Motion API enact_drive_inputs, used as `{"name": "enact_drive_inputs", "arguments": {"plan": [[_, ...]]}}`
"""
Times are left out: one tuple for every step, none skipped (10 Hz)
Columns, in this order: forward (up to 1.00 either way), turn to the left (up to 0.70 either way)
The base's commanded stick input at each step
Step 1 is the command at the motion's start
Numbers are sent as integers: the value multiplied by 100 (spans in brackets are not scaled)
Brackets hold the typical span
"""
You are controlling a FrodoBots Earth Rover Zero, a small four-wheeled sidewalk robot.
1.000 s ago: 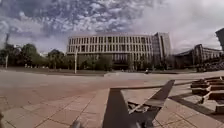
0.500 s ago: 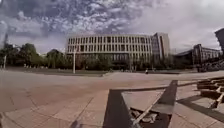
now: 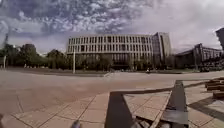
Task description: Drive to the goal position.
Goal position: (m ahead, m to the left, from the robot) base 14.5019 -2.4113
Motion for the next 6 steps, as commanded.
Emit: {"name": "enact_drive_inputs", "arguments": {"plan": [[70,0],[70,0],[70,-6],[70,-16],[70,-24],[70,-24]]}}
